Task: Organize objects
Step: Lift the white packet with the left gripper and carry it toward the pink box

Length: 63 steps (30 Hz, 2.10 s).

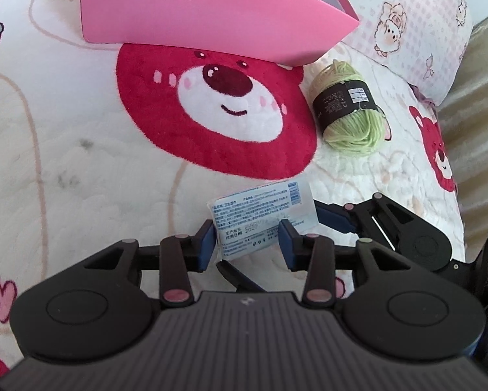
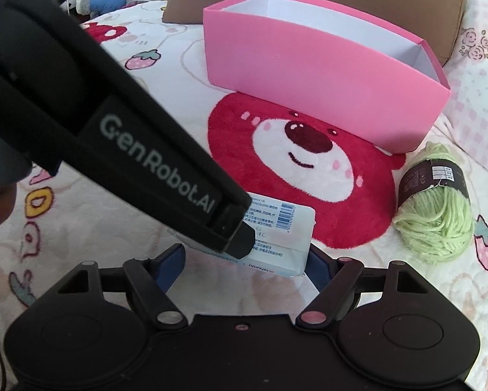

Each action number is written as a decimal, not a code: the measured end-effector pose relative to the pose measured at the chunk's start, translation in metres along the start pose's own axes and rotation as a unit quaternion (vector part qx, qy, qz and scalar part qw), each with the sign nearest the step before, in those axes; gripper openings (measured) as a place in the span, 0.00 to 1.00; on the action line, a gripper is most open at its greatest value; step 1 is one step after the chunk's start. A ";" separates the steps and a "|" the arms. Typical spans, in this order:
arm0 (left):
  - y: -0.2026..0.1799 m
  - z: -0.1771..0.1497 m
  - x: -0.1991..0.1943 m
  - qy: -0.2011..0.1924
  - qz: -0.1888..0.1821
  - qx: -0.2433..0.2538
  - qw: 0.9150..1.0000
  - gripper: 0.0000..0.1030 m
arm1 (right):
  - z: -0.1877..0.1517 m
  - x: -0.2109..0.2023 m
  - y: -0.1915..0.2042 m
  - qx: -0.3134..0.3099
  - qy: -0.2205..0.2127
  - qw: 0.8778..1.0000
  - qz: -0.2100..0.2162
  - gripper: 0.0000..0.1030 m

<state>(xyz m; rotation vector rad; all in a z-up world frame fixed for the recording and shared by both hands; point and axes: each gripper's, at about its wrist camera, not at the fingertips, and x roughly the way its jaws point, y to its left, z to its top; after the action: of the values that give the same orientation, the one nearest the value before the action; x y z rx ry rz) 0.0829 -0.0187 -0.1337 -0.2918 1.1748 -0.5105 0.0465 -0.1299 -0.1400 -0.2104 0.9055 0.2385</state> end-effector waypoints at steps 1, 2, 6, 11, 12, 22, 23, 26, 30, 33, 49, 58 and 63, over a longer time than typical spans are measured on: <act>-0.001 0.000 -0.001 0.000 -0.003 0.001 1.000 0.39 | 0.000 -0.003 -0.001 0.007 -0.001 1.000 0.002 0.80; -0.002 0.000 -0.002 0.000 -0.004 0.002 1.000 0.39 | -0.001 -0.005 -0.003 0.014 0.000 1.000 0.005 0.80; -0.004 -0.004 -0.005 0.005 -0.014 -0.007 1.000 0.39 | -0.003 -0.013 -0.007 0.029 0.006 0.999 0.018 0.80; -0.009 -0.007 -0.016 -0.004 -0.027 -0.021 0.999 0.39 | 0.003 -0.031 -0.012 0.029 0.005 0.999 0.032 0.81; -0.011 -0.007 -0.021 -0.009 -0.031 -0.024 0.999 0.39 | 0.005 -0.035 -0.015 0.031 0.004 0.999 0.038 0.81; -0.027 -0.003 -0.059 -0.052 -0.044 -0.031 0.997 0.39 | 0.022 -0.067 -0.021 0.009 -0.034 0.999 0.040 0.82; -0.028 -0.002 -0.062 -0.056 -0.044 -0.031 0.997 0.39 | 0.024 -0.070 -0.021 0.008 -0.038 0.998 0.040 0.82; -0.033 0.000 -0.072 -0.067 -0.046 -0.027 0.996 0.39 | 0.029 -0.079 -0.022 0.000 -0.048 0.998 0.039 0.82; -0.038 0.000 -0.082 -0.078 -0.045 -0.024 0.996 0.39 | 0.033 -0.090 -0.021 -0.012 -0.058 0.998 0.034 0.82; -0.042 0.002 -0.090 -0.086 -0.044 -0.021 0.995 0.40 | 0.035 -0.095 -0.019 -0.009 -0.067 0.997 0.030 0.82; -0.058 0.033 -0.133 -0.137 -0.050 0.019 0.989 0.42 | 0.082 -0.124 -0.025 -0.024 -0.106 0.994 0.015 0.83; -0.063 0.068 -0.151 -0.146 -0.046 0.030 0.988 0.42 | 0.119 -0.127 -0.035 -0.029 -0.105 0.994 0.020 0.83; -0.067 0.090 -0.158 -0.150 -0.037 0.043 0.987 0.42 | 0.141 -0.127 -0.044 -0.035 -0.102 0.994 0.027 0.83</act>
<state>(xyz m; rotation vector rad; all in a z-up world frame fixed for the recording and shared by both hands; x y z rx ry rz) 0.1047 0.0030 0.0577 -0.3261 0.8496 -0.5605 0.0895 -0.1472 0.0496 -0.2222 0.7007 0.3353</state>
